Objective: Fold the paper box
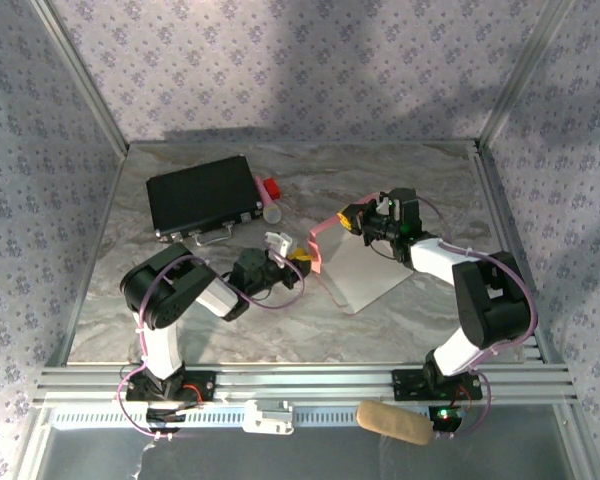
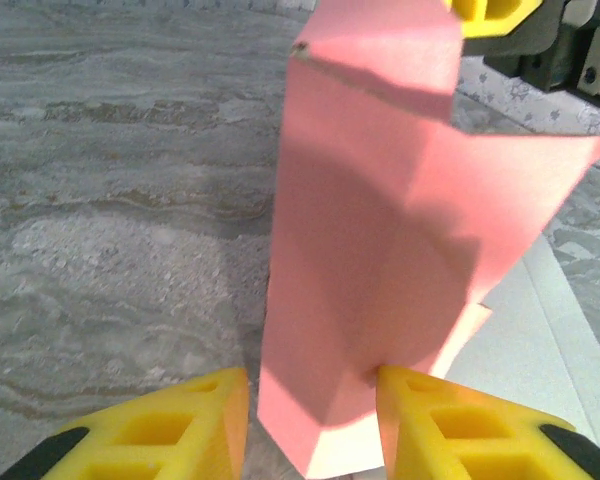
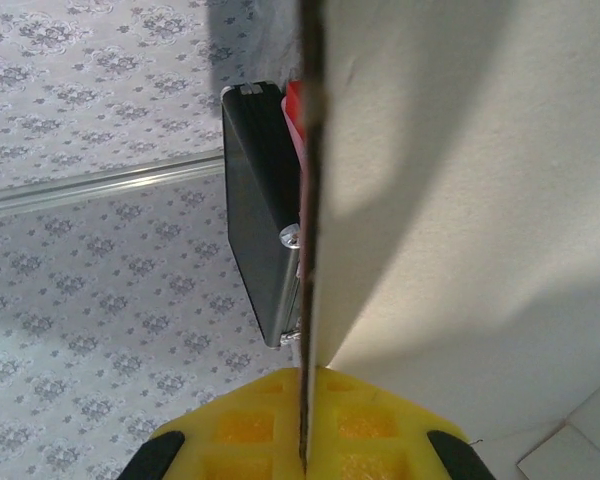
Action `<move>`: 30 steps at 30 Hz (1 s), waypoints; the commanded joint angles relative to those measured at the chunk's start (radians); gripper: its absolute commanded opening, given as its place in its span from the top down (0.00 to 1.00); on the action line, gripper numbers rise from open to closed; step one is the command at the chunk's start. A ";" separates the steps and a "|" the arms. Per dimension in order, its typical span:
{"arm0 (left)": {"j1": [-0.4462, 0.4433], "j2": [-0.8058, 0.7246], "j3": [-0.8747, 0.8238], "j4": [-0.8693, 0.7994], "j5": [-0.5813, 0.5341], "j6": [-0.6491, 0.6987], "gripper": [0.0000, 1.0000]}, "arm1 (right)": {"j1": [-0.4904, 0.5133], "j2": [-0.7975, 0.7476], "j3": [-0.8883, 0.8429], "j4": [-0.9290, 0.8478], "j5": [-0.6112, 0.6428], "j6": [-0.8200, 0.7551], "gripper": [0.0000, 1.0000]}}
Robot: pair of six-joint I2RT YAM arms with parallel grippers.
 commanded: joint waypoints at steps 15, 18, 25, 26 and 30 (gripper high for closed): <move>-0.018 0.067 0.113 0.041 -0.047 -0.043 0.55 | 0.001 0.033 -0.032 0.057 -0.014 0.023 1.00; -0.020 0.080 0.123 0.045 -0.062 -0.048 0.55 | 0.000 0.033 -0.033 0.062 -0.014 0.026 1.00; -0.035 0.101 0.140 0.043 -0.135 -0.045 0.57 | -0.001 0.039 -0.034 0.058 -0.013 0.025 1.00; -0.038 0.103 0.144 0.041 -0.147 -0.045 0.58 | -0.001 0.040 -0.034 0.059 -0.014 0.028 1.00; -0.059 0.106 0.153 0.032 -0.201 -0.039 0.61 | 0.000 0.046 -0.035 0.066 -0.009 0.029 1.00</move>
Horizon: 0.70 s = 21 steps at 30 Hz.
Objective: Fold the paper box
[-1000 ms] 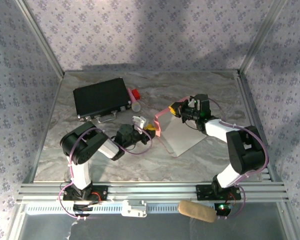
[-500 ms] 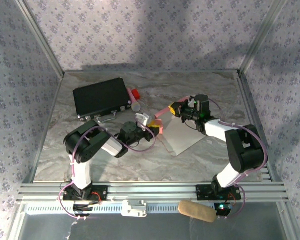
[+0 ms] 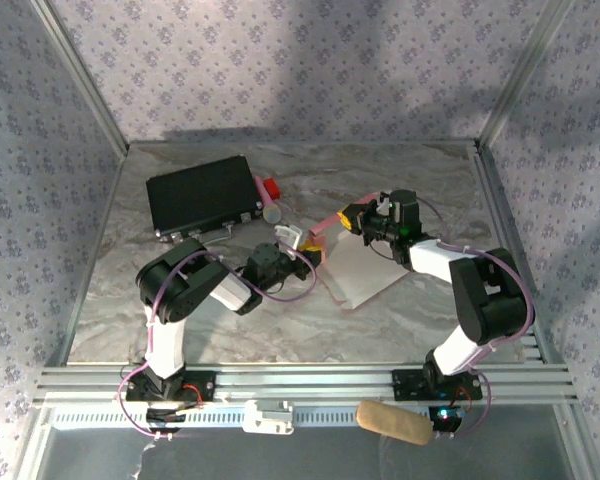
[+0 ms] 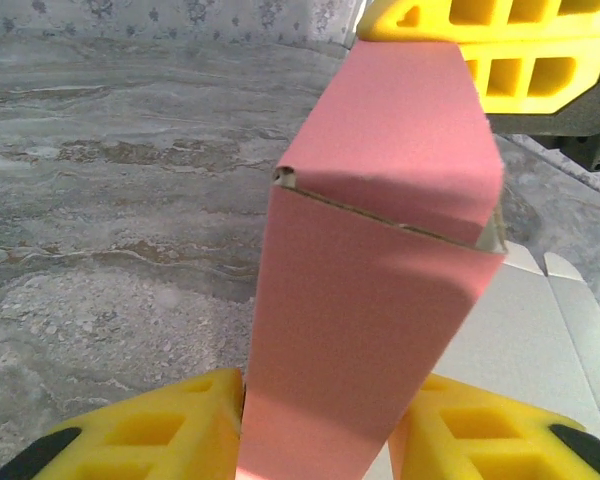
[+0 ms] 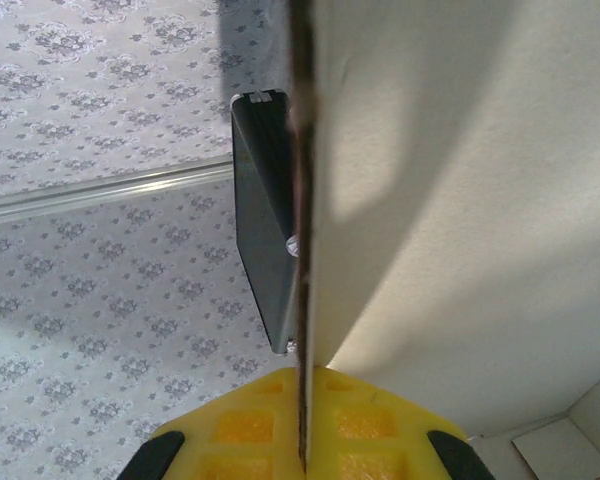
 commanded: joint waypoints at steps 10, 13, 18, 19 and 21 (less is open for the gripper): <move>-0.070 0.034 0.065 -0.005 -0.211 0.015 0.73 | 0.012 0.032 -0.014 0.003 -0.006 0.020 1.00; -0.081 0.032 0.075 -0.025 -0.241 0.020 0.79 | 0.013 0.033 -0.019 0.004 -0.004 0.020 1.00; -0.106 0.035 0.093 -0.038 -0.291 0.026 0.86 | 0.022 0.029 -0.032 0.020 0.012 0.030 1.00; -0.112 0.033 0.101 -0.053 -0.314 0.028 0.89 | 0.027 0.024 -0.038 0.026 0.020 0.031 1.00; -0.126 0.022 0.128 -0.124 -0.378 0.026 0.96 | 0.034 0.013 -0.053 0.041 0.043 0.032 1.00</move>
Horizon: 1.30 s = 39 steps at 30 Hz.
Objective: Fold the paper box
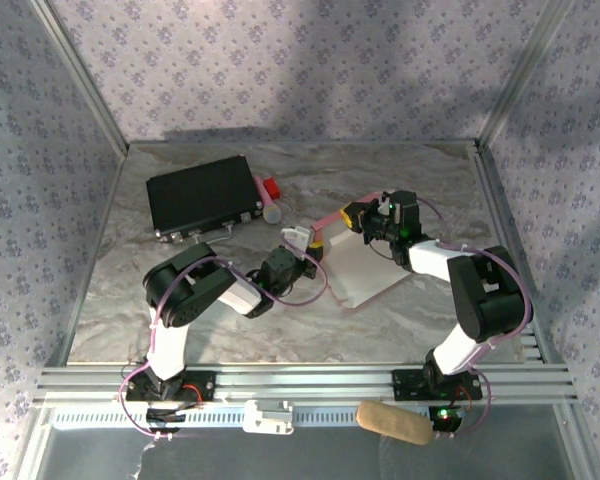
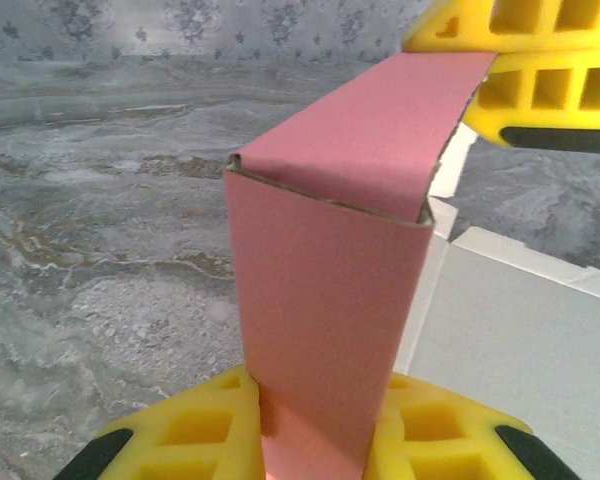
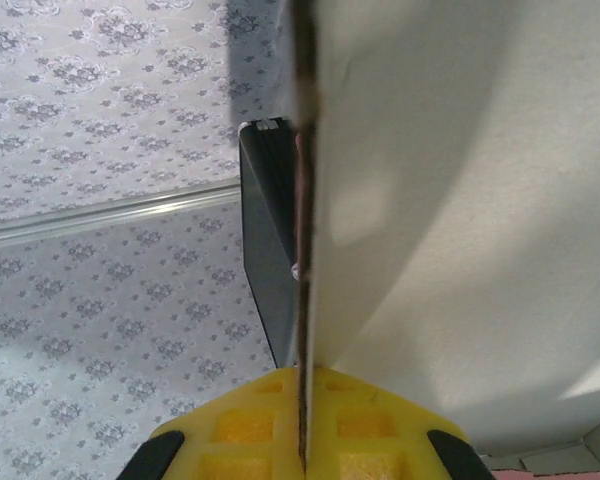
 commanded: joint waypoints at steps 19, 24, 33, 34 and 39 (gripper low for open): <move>-0.076 -0.015 0.185 -0.344 -0.344 -0.048 1.00 | 0.070 -0.044 -0.084 0.028 0.077 0.015 0.99; -0.073 -0.109 0.203 -0.483 -0.346 -0.038 1.00 | 0.065 -0.194 -0.018 -0.220 0.103 -0.118 0.67; -0.010 -0.360 0.301 -1.054 -0.324 -0.185 1.00 | -0.060 -0.500 0.138 -0.719 0.080 -0.316 0.41; -0.004 -0.384 0.313 -1.119 -0.318 -0.200 1.00 | -0.075 -0.520 0.173 -0.790 0.077 -0.350 0.41; 0.010 -0.488 0.334 -1.325 -0.261 -0.242 1.00 | -0.110 -0.553 0.306 -0.988 0.105 -0.458 0.43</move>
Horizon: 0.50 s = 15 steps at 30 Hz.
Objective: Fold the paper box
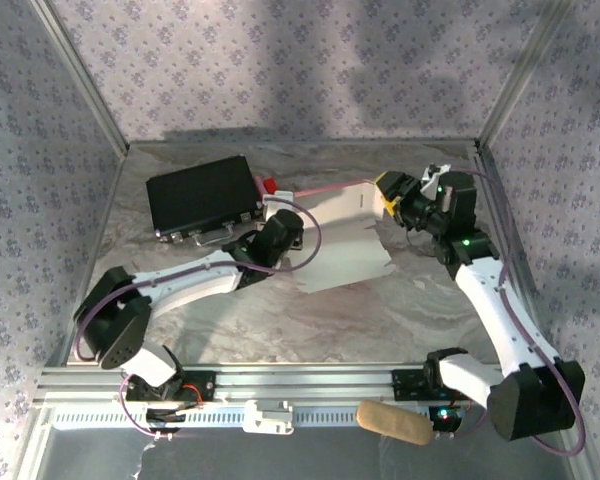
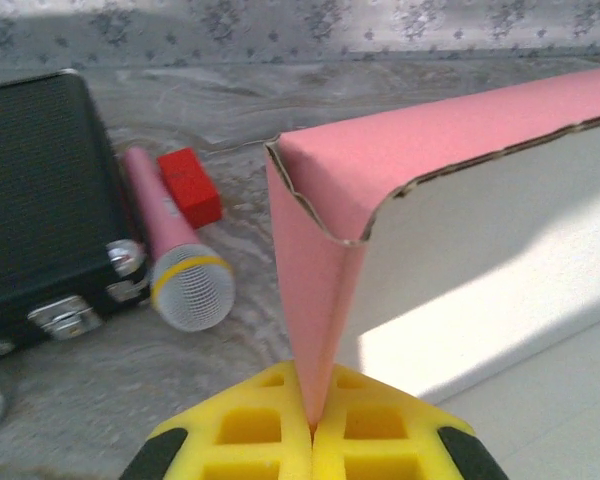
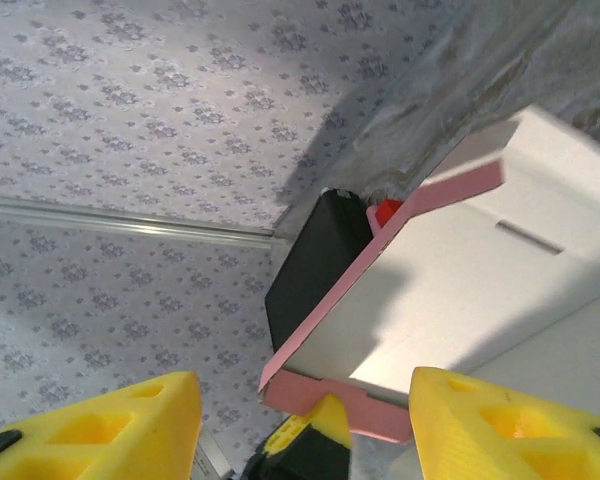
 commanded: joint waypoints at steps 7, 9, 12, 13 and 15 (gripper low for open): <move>-0.031 -0.153 0.001 -0.366 -0.027 -0.135 1.00 | 0.040 0.120 0.210 -0.326 0.041 -0.202 0.44; -0.041 -0.166 -0.010 -0.358 -0.024 -0.129 1.00 | 0.045 0.169 0.211 -0.304 0.026 -0.212 0.46; -0.076 -0.170 -0.020 -0.342 -0.061 -0.102 1.00 | 0.063 0.208 0.245 -0.285 0.027 -0.235 0.46; -0.086 -0.166 -0.021 -0.344 -0.076 -0.099 1.00 | 0.067 0.218 0.254 -0.286 0.031 -0.242 0.46; -0.092 -0.158 -0.019 -0.342 -0.084 -0.096 1.00 | 0.071 0.242 0.267 -0.295 0.038 -0.260 0.46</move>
